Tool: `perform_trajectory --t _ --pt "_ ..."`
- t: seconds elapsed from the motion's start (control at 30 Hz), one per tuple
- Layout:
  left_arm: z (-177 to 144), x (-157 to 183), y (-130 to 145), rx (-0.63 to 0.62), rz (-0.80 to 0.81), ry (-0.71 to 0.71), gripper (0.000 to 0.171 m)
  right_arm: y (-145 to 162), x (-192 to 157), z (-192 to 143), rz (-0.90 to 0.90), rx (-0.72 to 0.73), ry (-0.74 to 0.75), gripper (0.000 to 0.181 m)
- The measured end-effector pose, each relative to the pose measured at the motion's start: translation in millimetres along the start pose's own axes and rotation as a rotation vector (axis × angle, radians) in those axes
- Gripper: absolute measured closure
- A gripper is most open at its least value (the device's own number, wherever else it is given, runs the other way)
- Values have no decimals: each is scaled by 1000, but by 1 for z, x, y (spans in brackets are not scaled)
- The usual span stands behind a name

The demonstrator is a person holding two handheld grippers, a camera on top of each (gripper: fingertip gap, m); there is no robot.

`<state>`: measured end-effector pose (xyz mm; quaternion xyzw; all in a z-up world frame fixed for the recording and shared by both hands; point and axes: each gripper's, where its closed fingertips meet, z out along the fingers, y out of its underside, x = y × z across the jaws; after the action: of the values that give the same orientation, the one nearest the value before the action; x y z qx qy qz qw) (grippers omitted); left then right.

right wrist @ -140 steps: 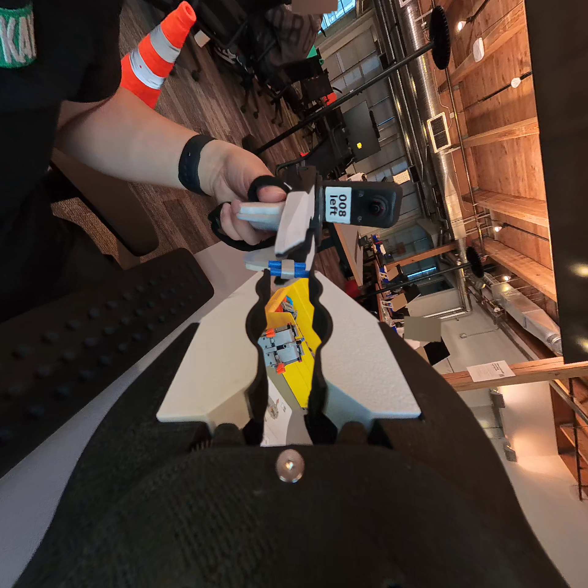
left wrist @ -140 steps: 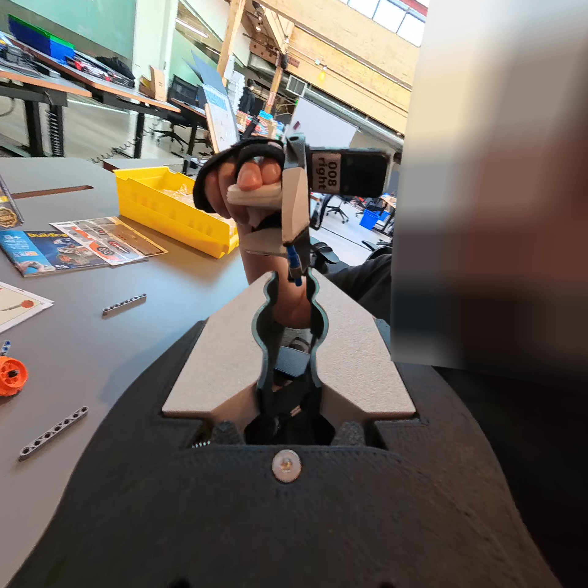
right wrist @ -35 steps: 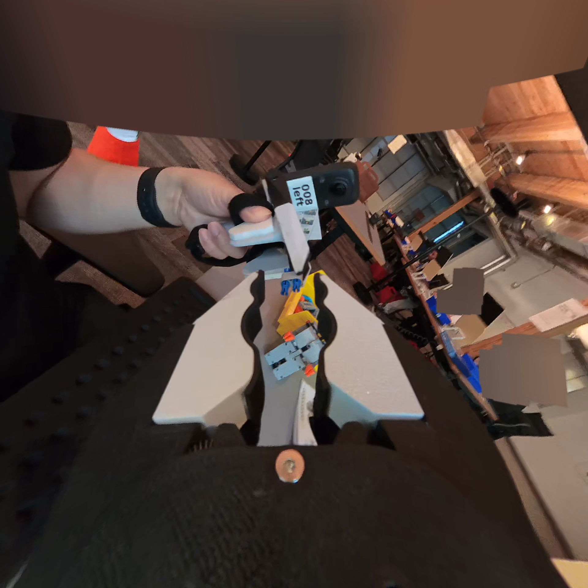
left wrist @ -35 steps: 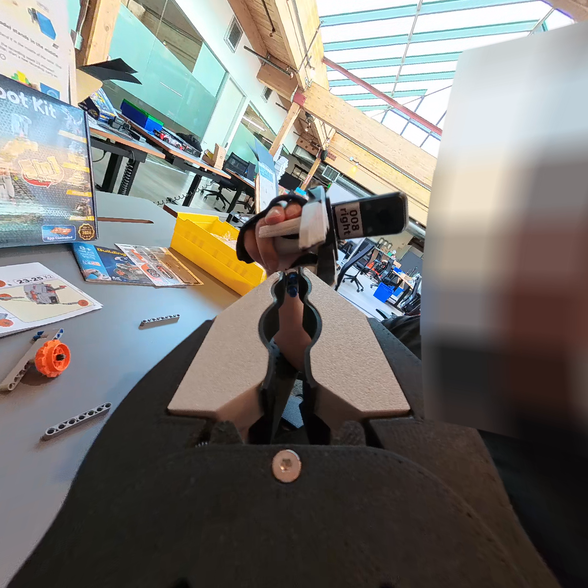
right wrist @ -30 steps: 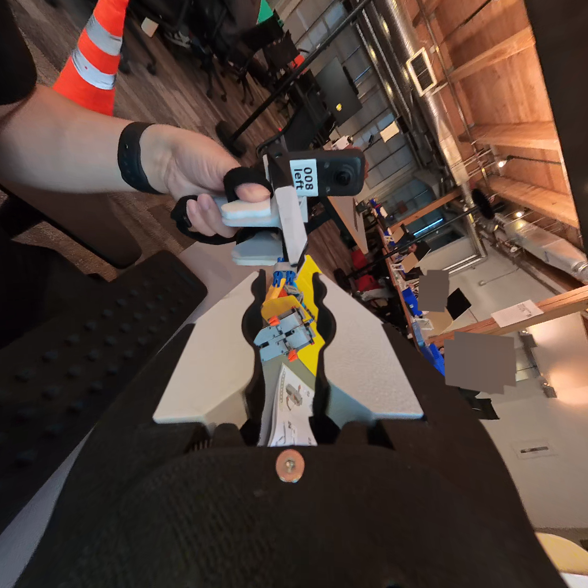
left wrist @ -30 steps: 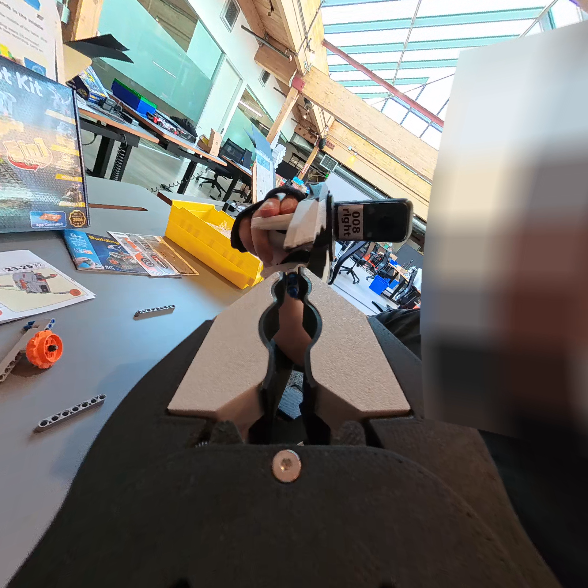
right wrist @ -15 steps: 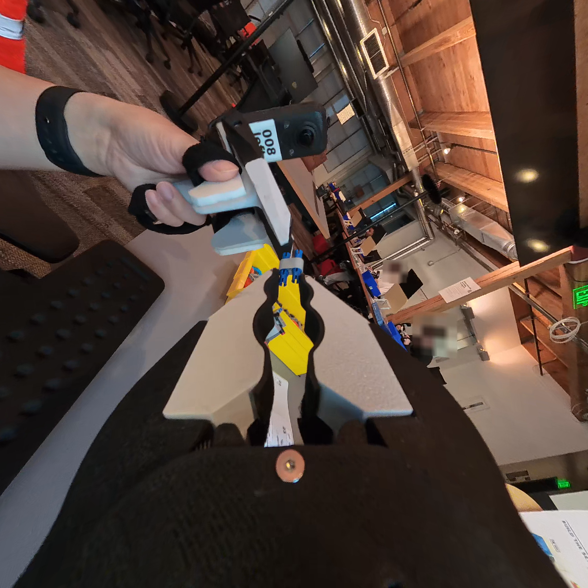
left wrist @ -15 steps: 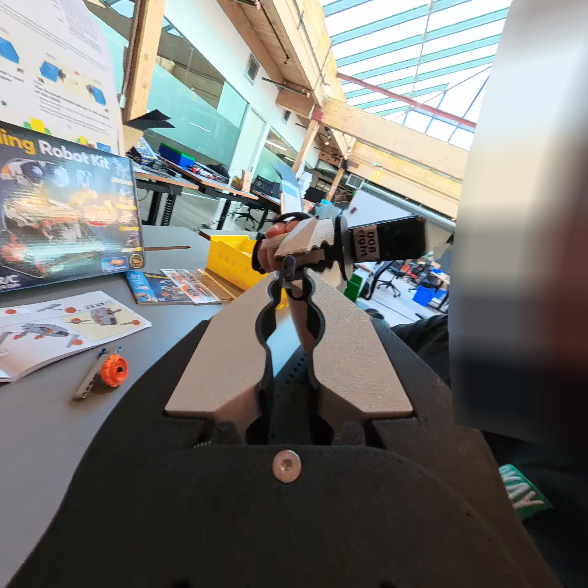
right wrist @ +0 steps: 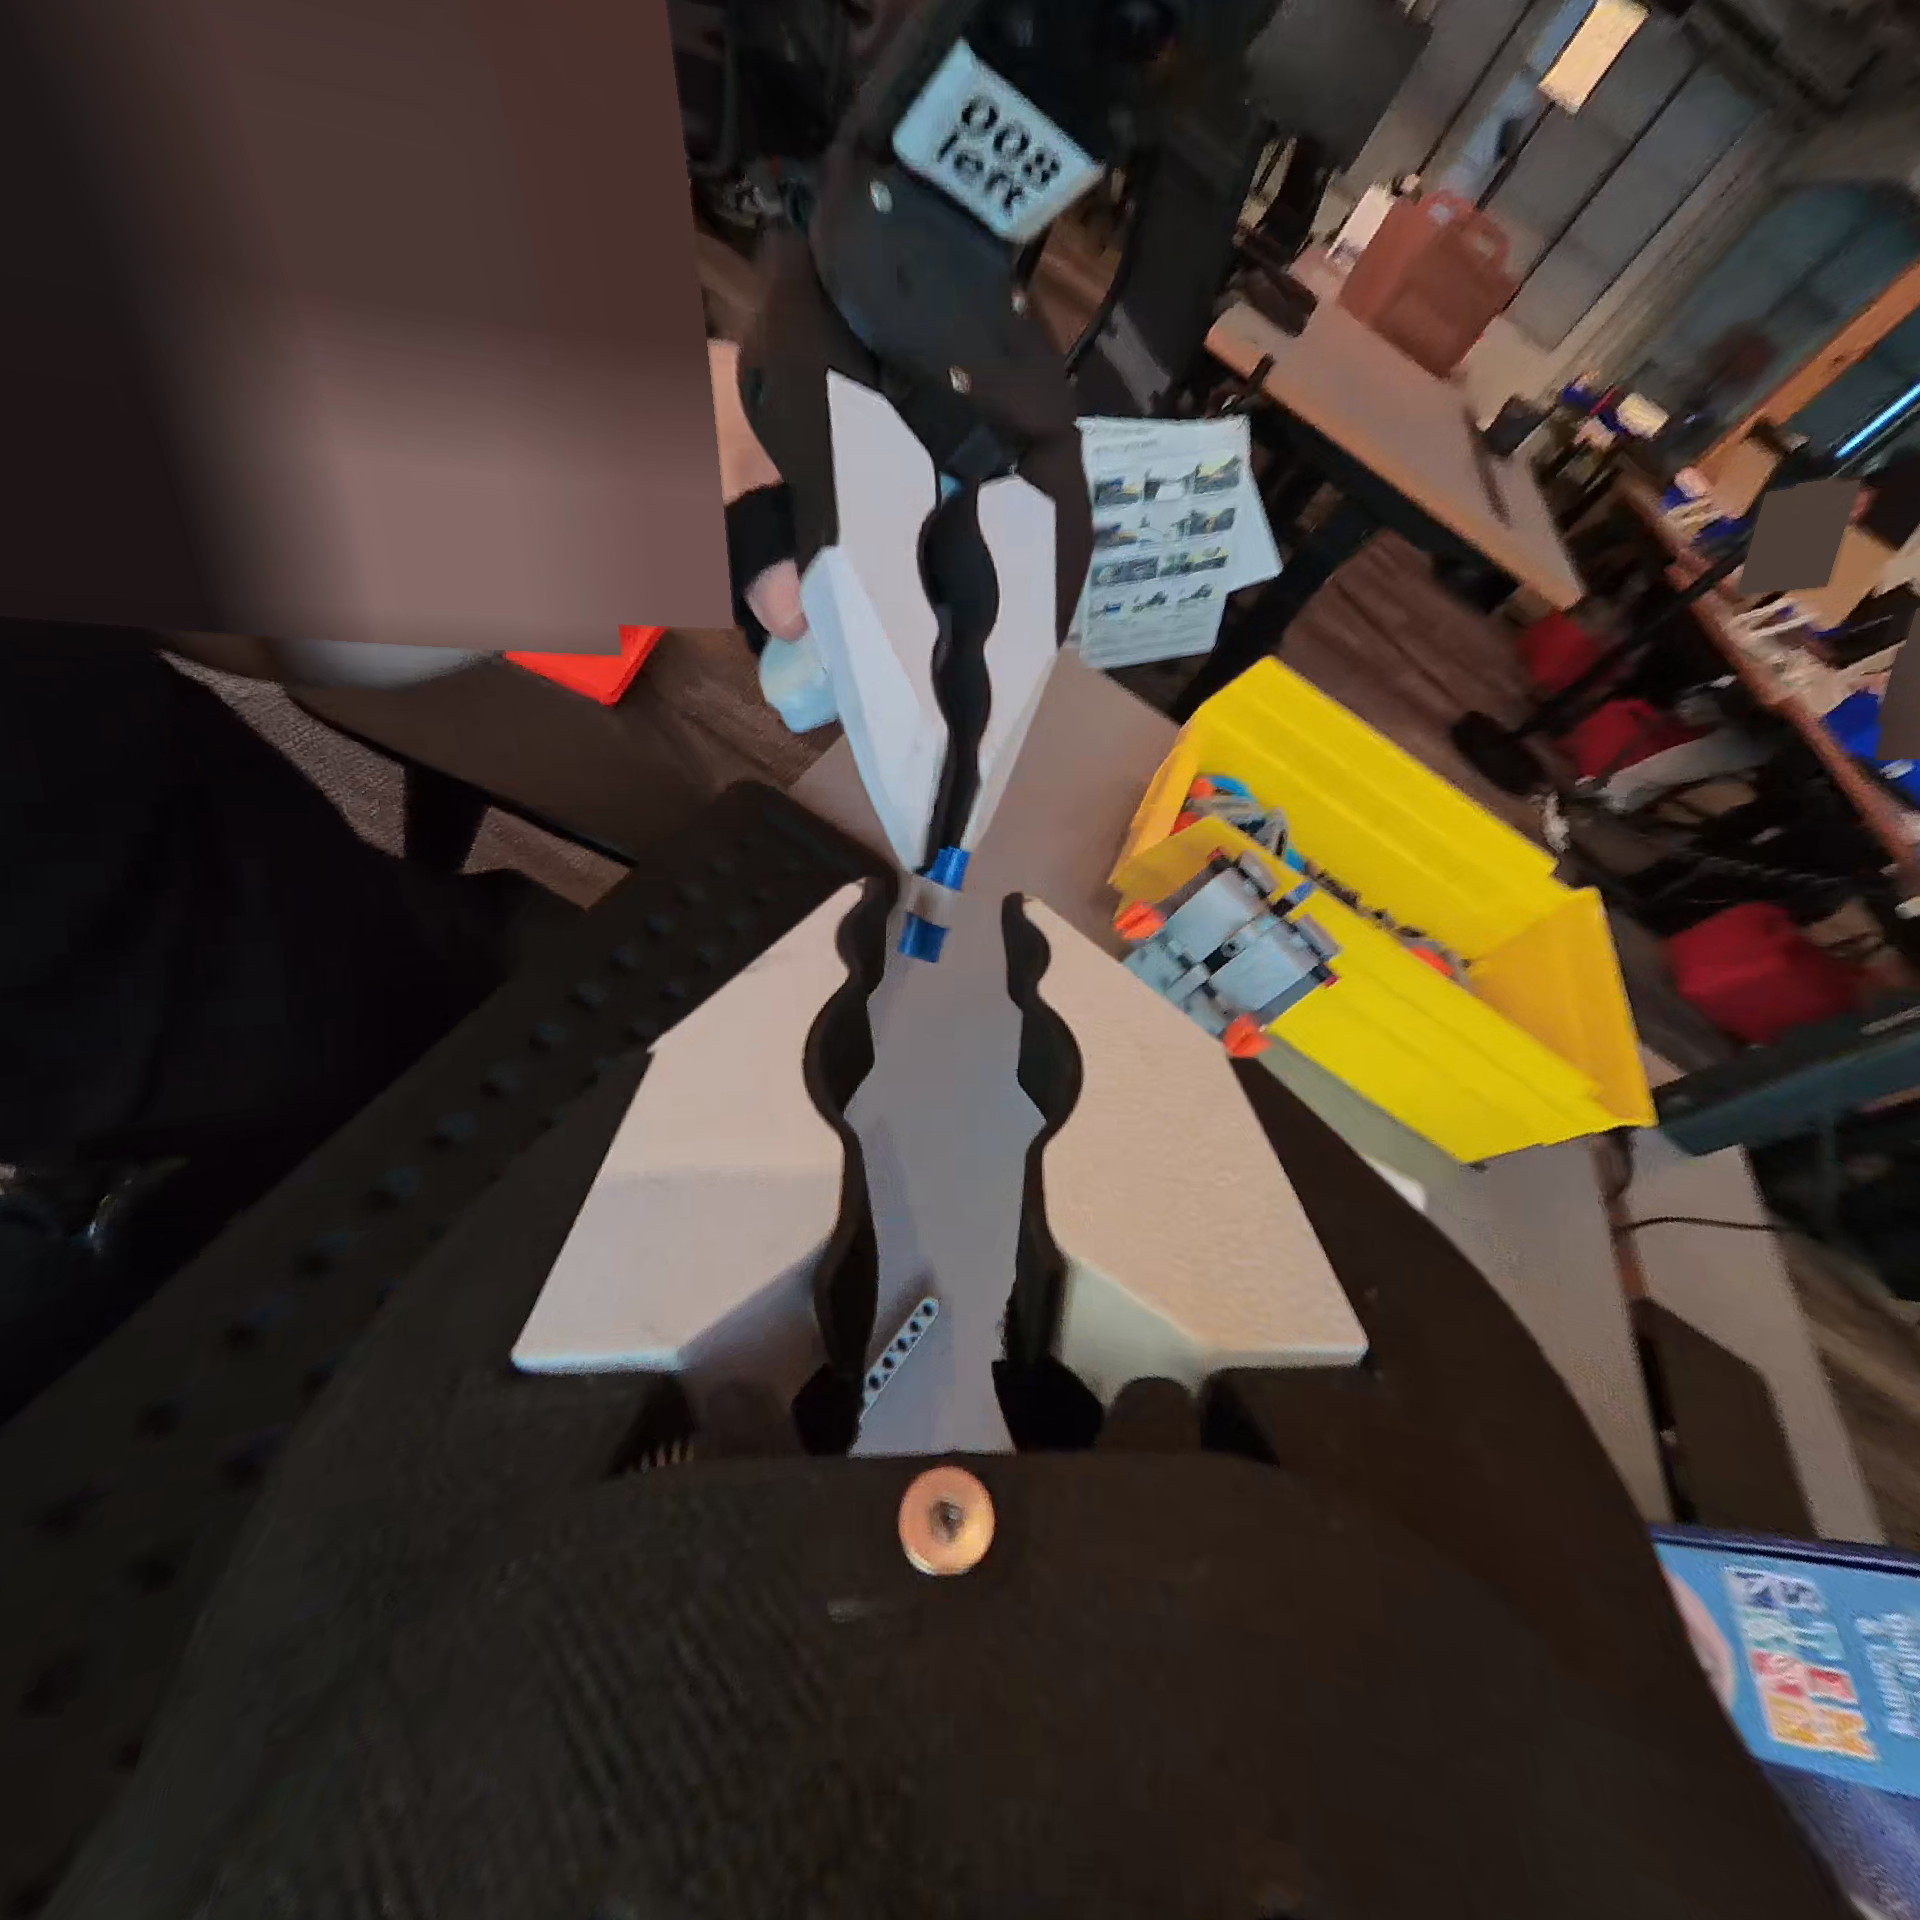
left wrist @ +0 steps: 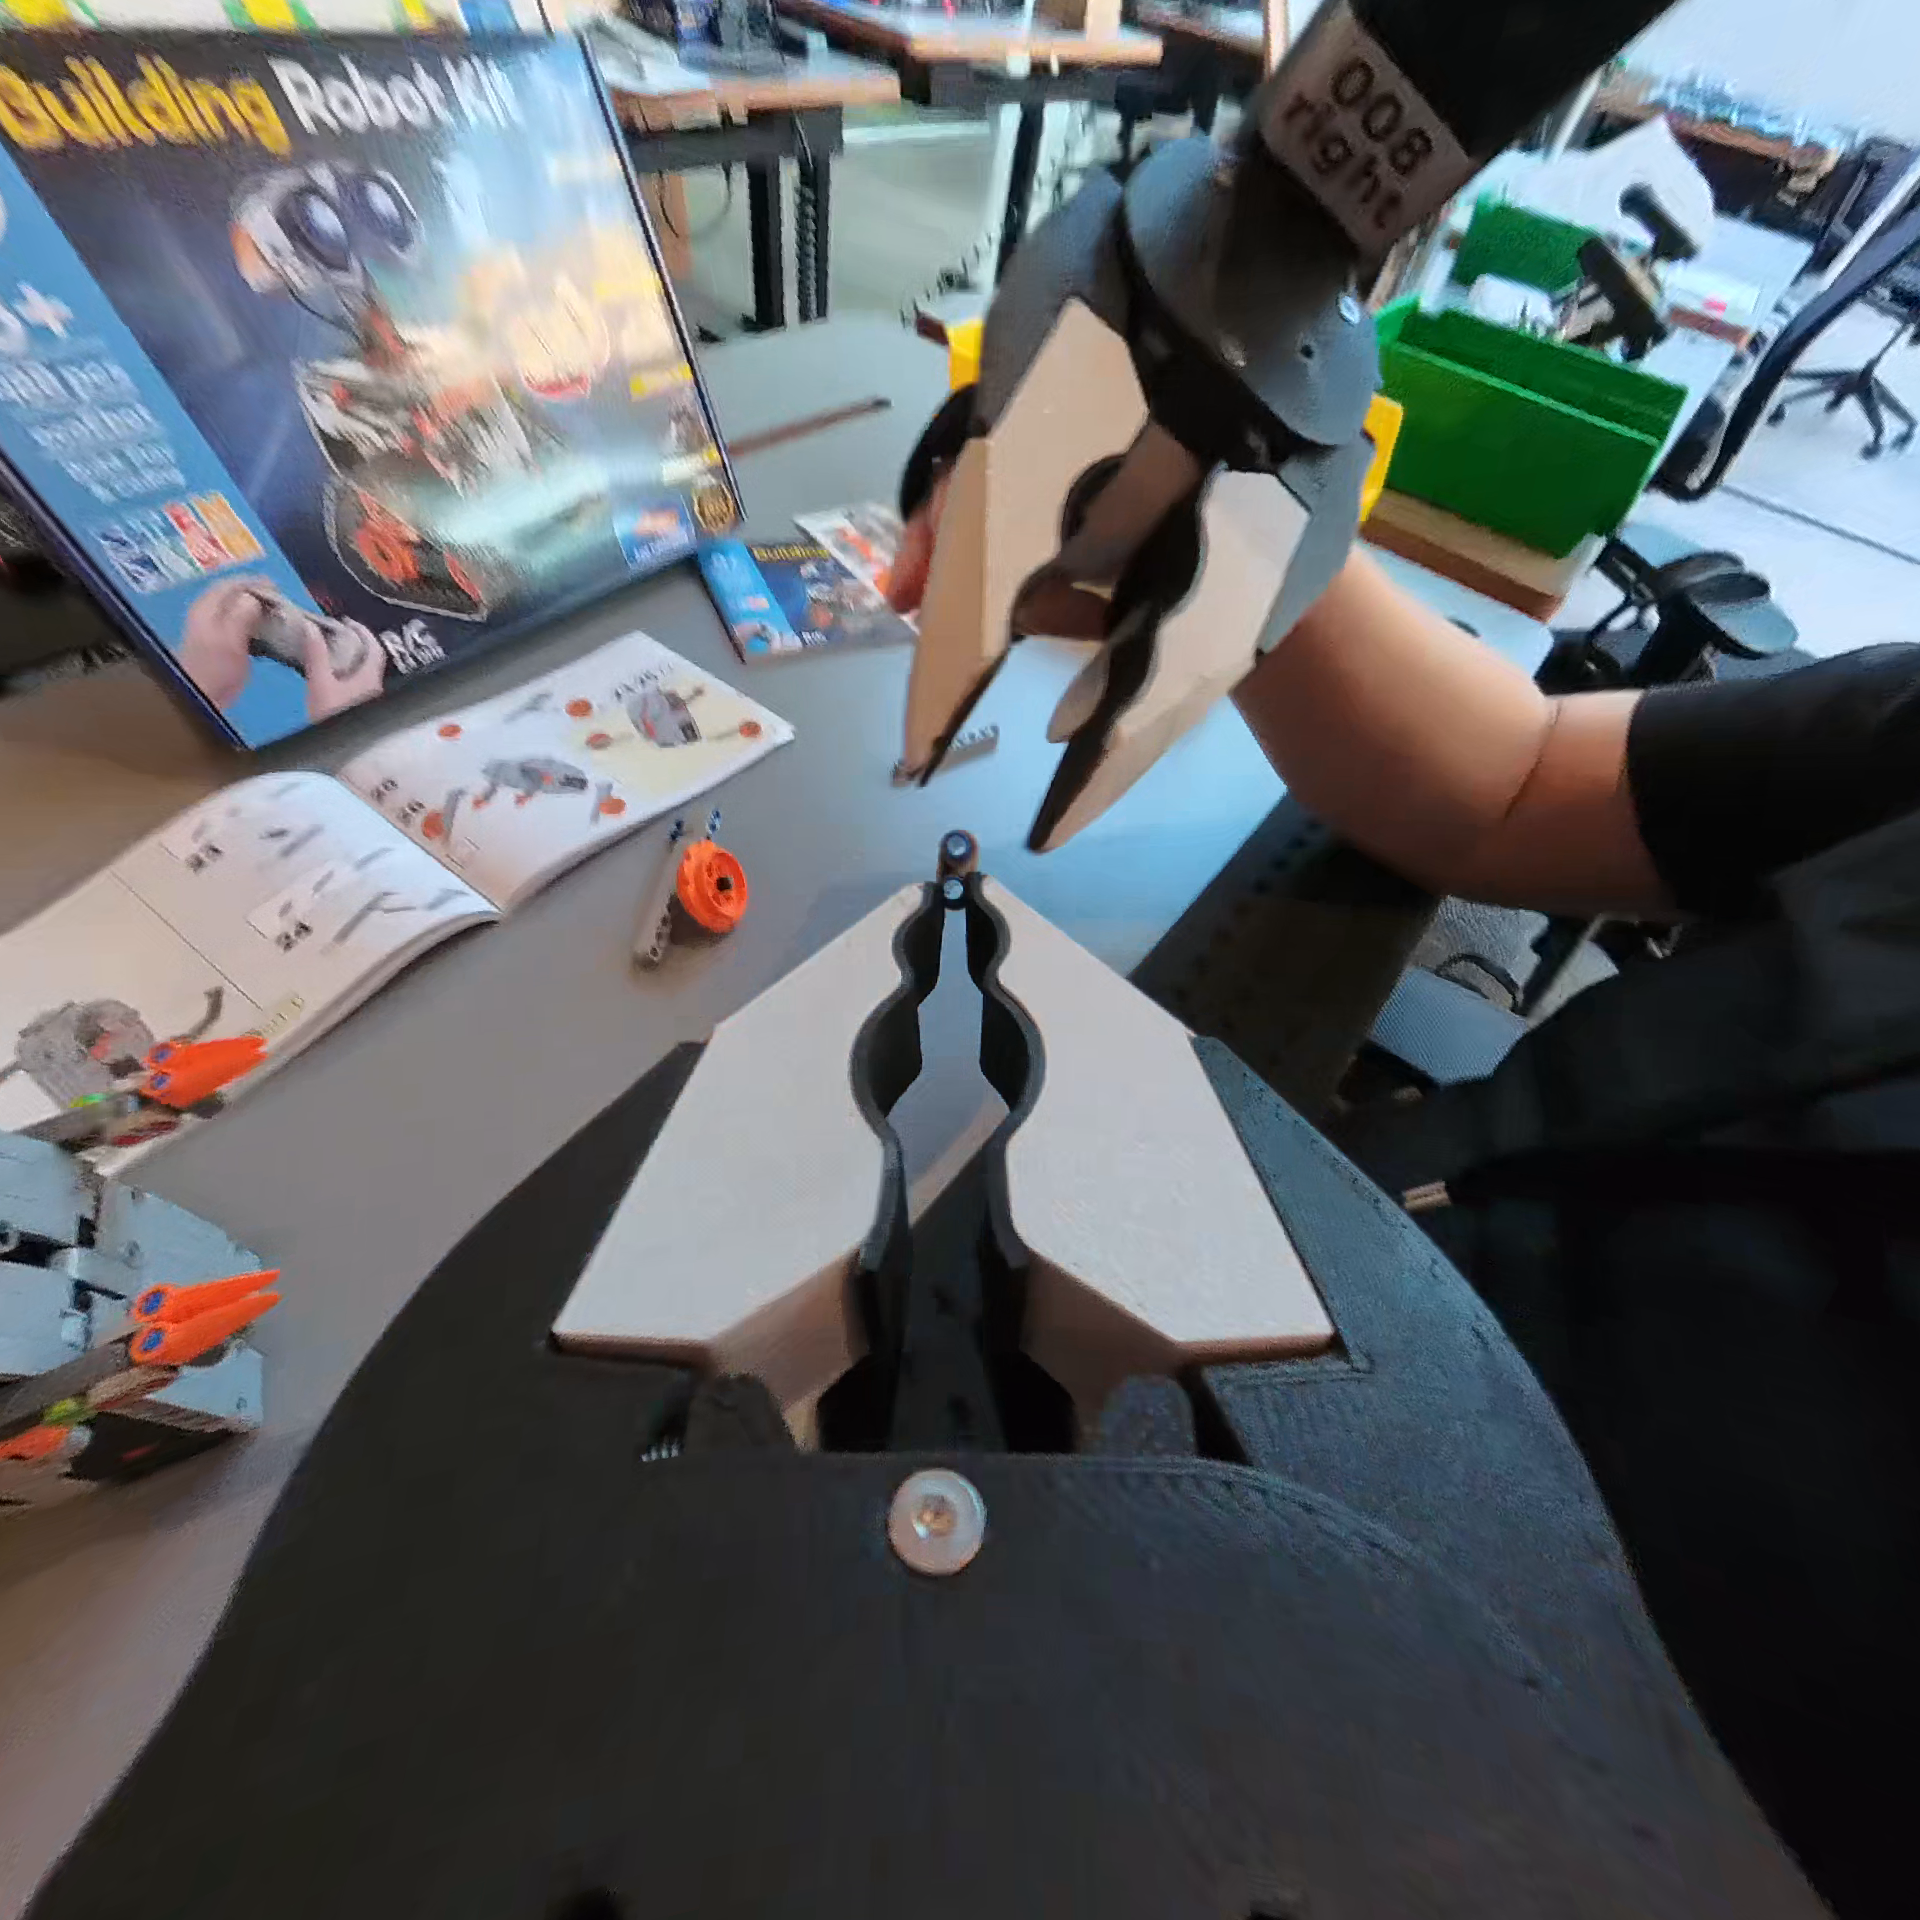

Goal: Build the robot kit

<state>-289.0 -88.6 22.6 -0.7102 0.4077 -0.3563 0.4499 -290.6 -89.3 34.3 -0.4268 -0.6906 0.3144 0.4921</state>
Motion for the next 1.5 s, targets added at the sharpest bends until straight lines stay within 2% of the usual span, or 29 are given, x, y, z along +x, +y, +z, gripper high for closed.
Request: perform_trajectory --t 0.1,0.2,0.3,0.43,0.53,0.77,0.97,1.03,1.13,1.2,1.27,1.4,1.5 --pt "9 2 13 -73 -2 15 169 18 -7 10 54 -56 -70 162" --pt "16 -4 29 -175 34 -15 169 32 -14 17 67 -105 -116 177" --pt "22 -2 48 -284 66 -2 169 48 -27 22 60 -176 -186 177" --pt "24 -9 67 -389 103 -42 169 65 -32 34 73 -243 -202 177" --pt "24 -12 75 -418 112 -41 169 72 -34 40 107 -241 -222 177" --pt "24 -17 79 -397 73 7 169 77 -31 46 159 -238 -218 177" --pt "20 -15 70 -327 43 43 169 68 -27 43 210 -200 -217 177" --pt "15 -16 56 -227 14 69 167 58 -19 39 280 -142 -205 178" --pt "-1 -10 25 -15 10 122 157 38 -1 29 494 -23 -197 178" --pt "-13 -9 12 78 129 55 153 21 10 19 664 75 -218 179" --pt "-19 -6 3 120 317 -67 151 5 12 9 776 147 -285 179" --pt "-24 17 -19 190 618 -246 152 -16 12 -3 845 207 -323 179" --pt "-19 24 -25 170 713 -308 150 -29 7 -8 862 225 -354 178"
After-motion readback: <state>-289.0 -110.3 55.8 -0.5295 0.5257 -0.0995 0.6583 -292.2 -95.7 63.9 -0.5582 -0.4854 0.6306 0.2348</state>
